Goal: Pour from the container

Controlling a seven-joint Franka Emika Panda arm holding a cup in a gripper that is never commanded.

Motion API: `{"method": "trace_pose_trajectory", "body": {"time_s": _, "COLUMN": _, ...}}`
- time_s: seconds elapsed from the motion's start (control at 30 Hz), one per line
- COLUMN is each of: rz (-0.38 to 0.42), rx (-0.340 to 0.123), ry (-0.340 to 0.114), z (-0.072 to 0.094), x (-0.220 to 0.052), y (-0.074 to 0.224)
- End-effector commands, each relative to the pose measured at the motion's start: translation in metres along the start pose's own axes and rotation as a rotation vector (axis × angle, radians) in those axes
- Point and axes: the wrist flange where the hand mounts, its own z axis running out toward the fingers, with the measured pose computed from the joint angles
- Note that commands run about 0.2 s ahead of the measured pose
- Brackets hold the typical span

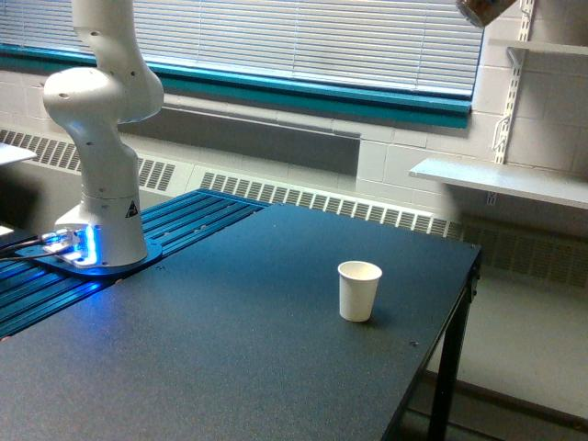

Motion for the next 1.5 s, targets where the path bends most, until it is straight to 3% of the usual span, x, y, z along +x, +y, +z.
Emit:
{"method": "trace_pose_trajectory", "body": {"time_s": 0.03, "rz": -0.002, "rx": -0.003, "ry": 0.013, "z": -0.003, "x": 0.004, "y": -0.001}}
{"method": "trace_pose_trajectory", "body": {"time_s": 0.27, "rz": 0.004, "rx": -0.015, "ry": 0.020, "z": 0.001, "x": 0.001, "y": 0.005}}
{"method": "trace_pose_trajectory", "body": {"time_s": 0.63, "rz": -0.068, "rx": -0.042, "ry": 0.041, "z": 0.009, "x": -0.009, "y": 0.026}}
{"method": "trace_pose_trajectory", "body": {"time_s": 0.9, "rz": -0.101, "rx": -0.027, "ry": 0.012, "z": 0.020, "x": -0.036, "y": 0.048}}
{"method": "trace_pose_trajectory", "body": {"time_s": 1.2, "rz": -0.160, "rx": -0.061, "ry": 0.022, "z": 0.021, "x": -0.066, "y": 0.077}}
{"method": "trace_pose_trajectory", "body": {"time_s": 1.5, "rz": -0.191, "rx": -0.051, "ry": -0.018, "z": 0.032, "x": -0.101, "y": 0.108}}
